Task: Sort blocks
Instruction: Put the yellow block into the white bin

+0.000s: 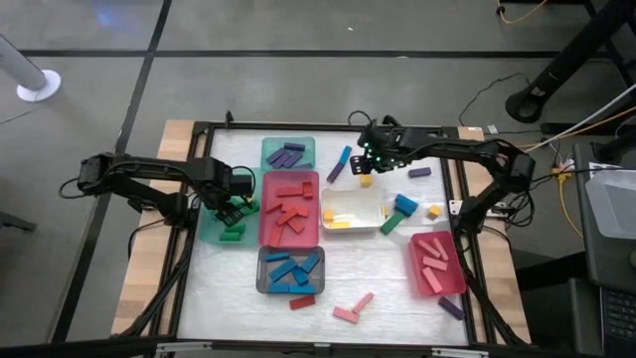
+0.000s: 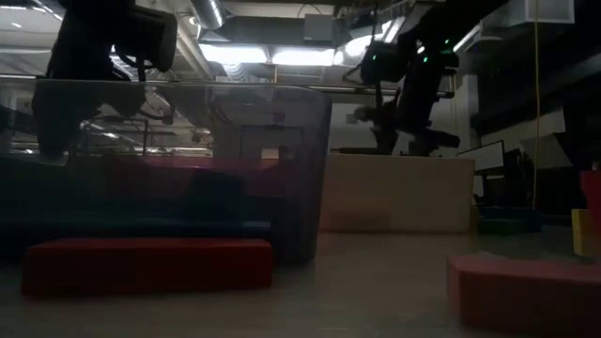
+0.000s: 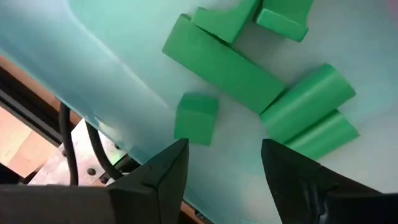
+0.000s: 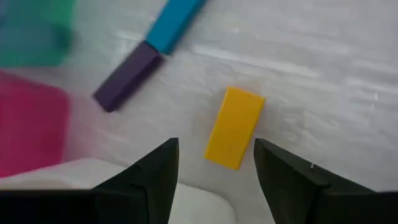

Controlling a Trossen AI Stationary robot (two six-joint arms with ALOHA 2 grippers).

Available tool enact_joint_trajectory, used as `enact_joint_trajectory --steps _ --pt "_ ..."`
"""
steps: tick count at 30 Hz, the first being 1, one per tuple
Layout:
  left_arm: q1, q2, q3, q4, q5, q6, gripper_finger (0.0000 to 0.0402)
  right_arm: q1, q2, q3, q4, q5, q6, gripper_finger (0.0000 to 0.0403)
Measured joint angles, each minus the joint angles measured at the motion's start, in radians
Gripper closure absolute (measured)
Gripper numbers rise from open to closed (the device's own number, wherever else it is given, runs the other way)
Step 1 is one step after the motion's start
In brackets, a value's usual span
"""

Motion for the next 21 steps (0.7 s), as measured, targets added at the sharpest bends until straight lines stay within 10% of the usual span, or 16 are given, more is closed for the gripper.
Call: enact_joint_trajectory --steps 15,21 --pt "0.0 0.0 0.0 0.179 0.0 0.049 0.0215 -0.001 0.217 0.0 0.03 -0.029 0.093 0.0198" --pt "0.0 0.0 0.0 0.228 0.0 0.046 0.0215 -0.001 0.236 0.0 0.045 -0.076 0.091 0.0272"
